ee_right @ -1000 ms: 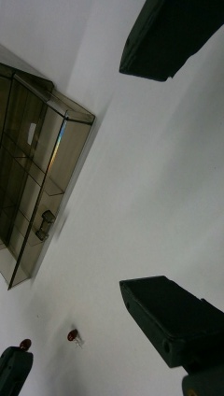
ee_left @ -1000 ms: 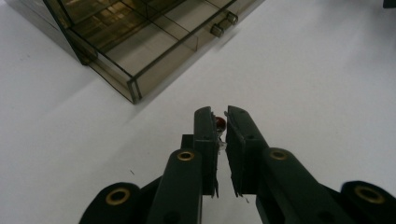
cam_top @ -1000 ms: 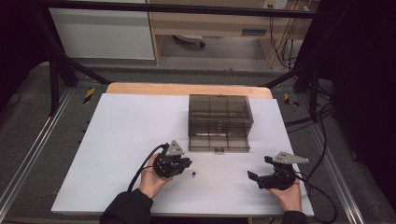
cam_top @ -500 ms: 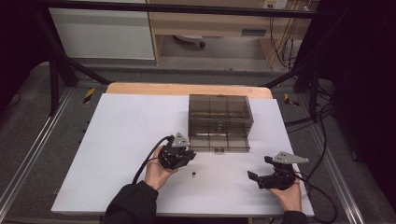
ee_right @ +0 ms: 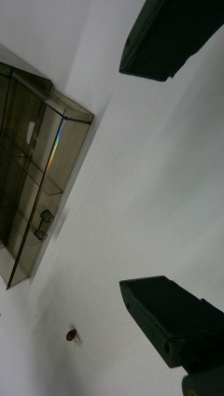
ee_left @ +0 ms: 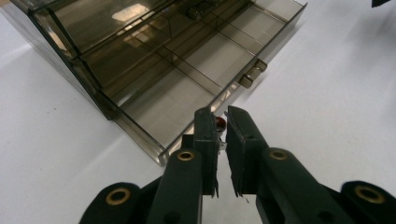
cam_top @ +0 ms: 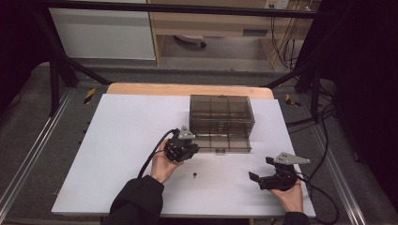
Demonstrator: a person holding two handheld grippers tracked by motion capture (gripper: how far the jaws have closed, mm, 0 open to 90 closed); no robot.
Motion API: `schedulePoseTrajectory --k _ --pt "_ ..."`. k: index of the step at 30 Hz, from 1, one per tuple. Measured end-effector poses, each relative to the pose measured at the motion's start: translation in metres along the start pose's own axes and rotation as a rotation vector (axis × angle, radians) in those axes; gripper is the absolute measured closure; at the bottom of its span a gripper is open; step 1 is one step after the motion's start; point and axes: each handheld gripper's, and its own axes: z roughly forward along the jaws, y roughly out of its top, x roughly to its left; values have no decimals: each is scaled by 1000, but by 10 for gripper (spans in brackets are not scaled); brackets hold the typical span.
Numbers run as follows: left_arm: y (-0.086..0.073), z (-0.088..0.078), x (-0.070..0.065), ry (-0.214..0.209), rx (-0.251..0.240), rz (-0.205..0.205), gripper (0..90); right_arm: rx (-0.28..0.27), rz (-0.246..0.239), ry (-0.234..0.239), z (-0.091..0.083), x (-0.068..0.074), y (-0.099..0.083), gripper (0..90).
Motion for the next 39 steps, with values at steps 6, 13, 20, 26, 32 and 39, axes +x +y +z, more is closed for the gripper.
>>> schedulePoseTrajectory --k 6,13,20,26,32,39 --pt "5 8 6 13 -1 -13 824 -1 1 0 0 0 0 7" --pt "8 14 12 35 -2 -24 824 0 -1 0 0 0 0 7" --pt "10 26 15 54 5 -26 823 1 -1 0 0 0 0 7" --pt "7 38 19 77 31 -29 822 0 -3 0 0 0 0 7" --pt "5 46 20 85 46 -29 821 1 -2 1 0 0 0 7" --pt "3 50 22 81 48 -34 813 0 -3 1 0 0 0 7"
